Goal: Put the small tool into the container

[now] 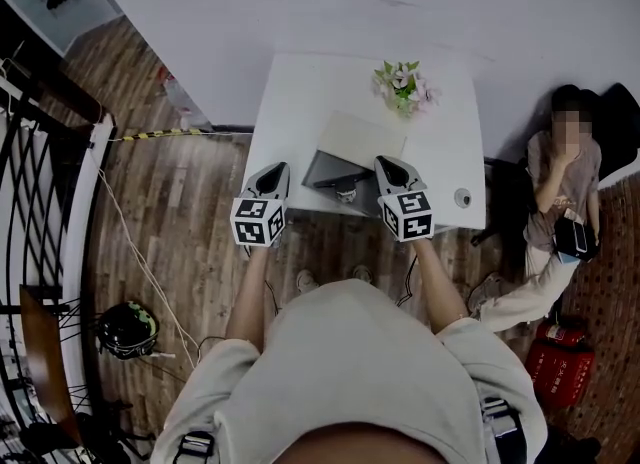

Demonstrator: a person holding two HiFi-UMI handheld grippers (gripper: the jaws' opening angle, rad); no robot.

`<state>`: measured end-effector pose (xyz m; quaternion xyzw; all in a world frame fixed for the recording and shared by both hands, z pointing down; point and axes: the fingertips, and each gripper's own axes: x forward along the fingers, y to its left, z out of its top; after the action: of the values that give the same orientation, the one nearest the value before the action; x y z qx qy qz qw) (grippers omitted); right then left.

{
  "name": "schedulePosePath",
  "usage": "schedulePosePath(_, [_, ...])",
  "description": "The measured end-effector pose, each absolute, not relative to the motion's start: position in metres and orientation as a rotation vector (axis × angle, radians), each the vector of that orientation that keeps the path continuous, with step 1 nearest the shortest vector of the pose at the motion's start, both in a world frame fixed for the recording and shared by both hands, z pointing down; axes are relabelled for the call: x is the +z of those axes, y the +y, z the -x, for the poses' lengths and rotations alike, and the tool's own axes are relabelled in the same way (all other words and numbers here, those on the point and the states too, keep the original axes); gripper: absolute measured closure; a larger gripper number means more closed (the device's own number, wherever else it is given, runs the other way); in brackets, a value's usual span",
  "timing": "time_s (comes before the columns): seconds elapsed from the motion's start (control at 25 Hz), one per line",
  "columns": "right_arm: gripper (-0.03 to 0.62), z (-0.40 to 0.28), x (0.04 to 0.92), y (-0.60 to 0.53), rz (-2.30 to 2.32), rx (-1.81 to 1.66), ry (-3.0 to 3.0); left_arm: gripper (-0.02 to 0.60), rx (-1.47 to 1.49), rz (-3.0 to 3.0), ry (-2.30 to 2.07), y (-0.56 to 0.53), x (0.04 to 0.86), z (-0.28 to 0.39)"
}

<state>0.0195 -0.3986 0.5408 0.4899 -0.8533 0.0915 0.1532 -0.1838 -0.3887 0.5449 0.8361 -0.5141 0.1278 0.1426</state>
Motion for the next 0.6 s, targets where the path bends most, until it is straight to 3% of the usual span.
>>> schedulePosePath(0.6, [0.595,-0.026,0.53,-0.399,-1.462,0.217,-2.443,0.572,0.31,-2.427,-1.517,-0.397,0.528,0.186])
